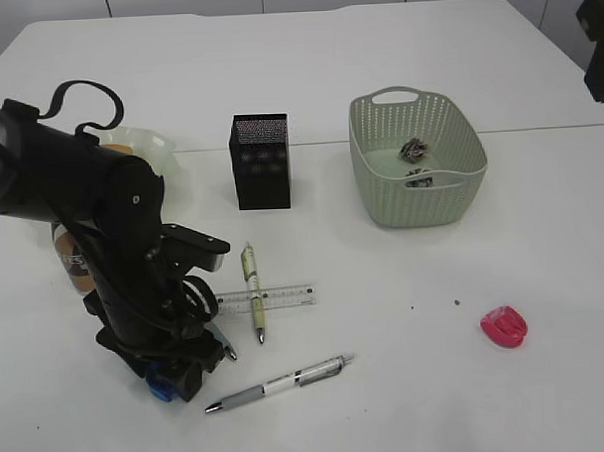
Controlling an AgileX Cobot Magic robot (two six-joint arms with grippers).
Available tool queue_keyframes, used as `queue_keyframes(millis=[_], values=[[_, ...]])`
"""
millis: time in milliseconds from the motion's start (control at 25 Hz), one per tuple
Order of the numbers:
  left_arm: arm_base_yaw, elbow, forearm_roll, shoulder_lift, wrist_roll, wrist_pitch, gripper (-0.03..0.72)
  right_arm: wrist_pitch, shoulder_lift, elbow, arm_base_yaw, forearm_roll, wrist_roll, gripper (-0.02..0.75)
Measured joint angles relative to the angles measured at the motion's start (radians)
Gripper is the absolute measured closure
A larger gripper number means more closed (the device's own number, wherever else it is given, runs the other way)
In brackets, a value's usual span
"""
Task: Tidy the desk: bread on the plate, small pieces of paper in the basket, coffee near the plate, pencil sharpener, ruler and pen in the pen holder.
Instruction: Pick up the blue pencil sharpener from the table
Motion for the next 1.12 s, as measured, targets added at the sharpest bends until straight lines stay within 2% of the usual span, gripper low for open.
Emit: queue_keyframes(millis=[80,200,320,760,960,1120], values=[[0.000,-0.002,0.000,0.002,0.000,0.000,0.230,0.000,0.000,0.000,0.000,-0.001,0.000,0.332],[0.002,-0.003,0.000,0.004,0.000,0.002,0.320,0.000,0.000,0.000,0.000,-0.004,0.000,0.332],[0.002,-0.005,-0.002,0.004,0.000,0.010,0.347,0.000,0.000,0.000,0.000,-0.004,0.000,0.332],[0.002,0.003,-0.025,-0.002,0.006,0.093,0.348,0.000,0.000,0.000,0.000,-0.004,-0.001,0.332],[0.002,0.110,-0.034,-0.108,0.006,0.062,0.349,0.000,0.000,0.000,0.000,-0.004,-0.001,0.332],[-0.002,0.201,-0.046,-0.262,0.006,-0.039,0.349,0.000,0.000,0.000,0.000,-0.004,-0.001,0.332]])
